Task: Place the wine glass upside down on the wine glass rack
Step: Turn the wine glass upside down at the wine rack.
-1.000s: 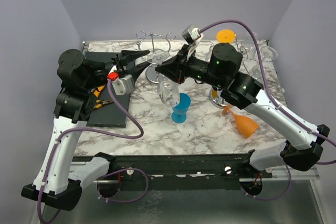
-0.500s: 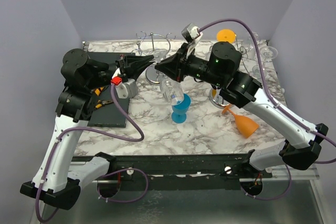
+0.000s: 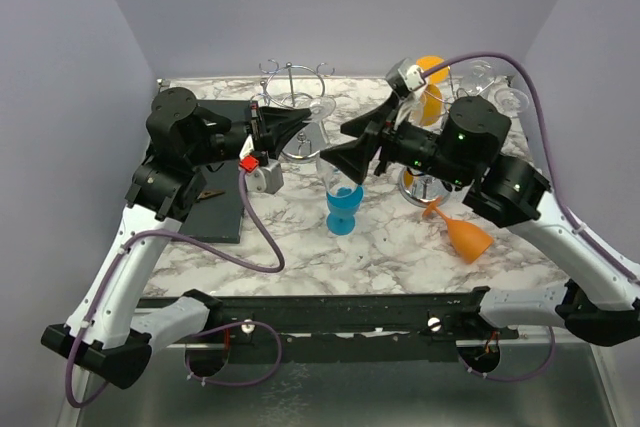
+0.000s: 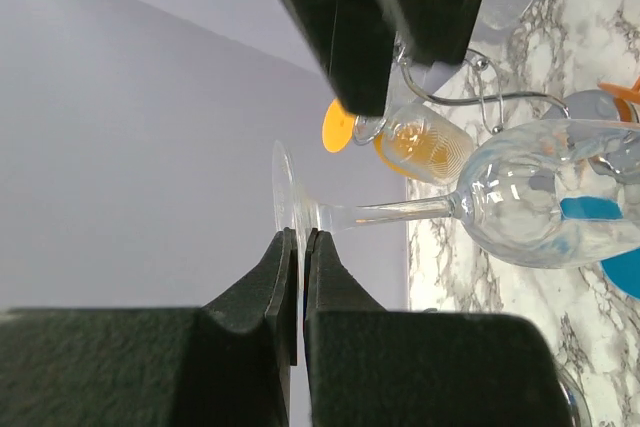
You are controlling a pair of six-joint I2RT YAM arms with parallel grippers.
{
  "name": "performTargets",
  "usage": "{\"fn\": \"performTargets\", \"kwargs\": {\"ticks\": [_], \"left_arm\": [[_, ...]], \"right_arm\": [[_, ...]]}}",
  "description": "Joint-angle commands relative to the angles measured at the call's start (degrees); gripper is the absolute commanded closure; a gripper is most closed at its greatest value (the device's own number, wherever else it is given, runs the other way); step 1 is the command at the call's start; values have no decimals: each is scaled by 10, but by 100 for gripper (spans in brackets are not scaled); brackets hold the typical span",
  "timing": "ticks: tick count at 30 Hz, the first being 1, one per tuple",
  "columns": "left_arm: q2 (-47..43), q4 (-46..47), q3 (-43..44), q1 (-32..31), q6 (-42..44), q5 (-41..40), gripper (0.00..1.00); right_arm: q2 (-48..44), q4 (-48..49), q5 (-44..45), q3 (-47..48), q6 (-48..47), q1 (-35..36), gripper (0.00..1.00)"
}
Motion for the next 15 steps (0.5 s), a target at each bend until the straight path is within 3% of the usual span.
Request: {"fn": "performTargets", "kwargs": {"ticks": [1, 8, 15], "left_arm": [[8, 27, 29, -7, 28, -18, 100], [9, 30, -9, -61, 70, -16, 100], [41, 30, -28, -165, 159, -40, 100]], "right_arm": [[-40, -136, 64, 31, -4, 5, 25], [-117, -136, 277, 56, 13, 5, 31], [-62, -123, 473, 108, 2, 5, 37]]}}
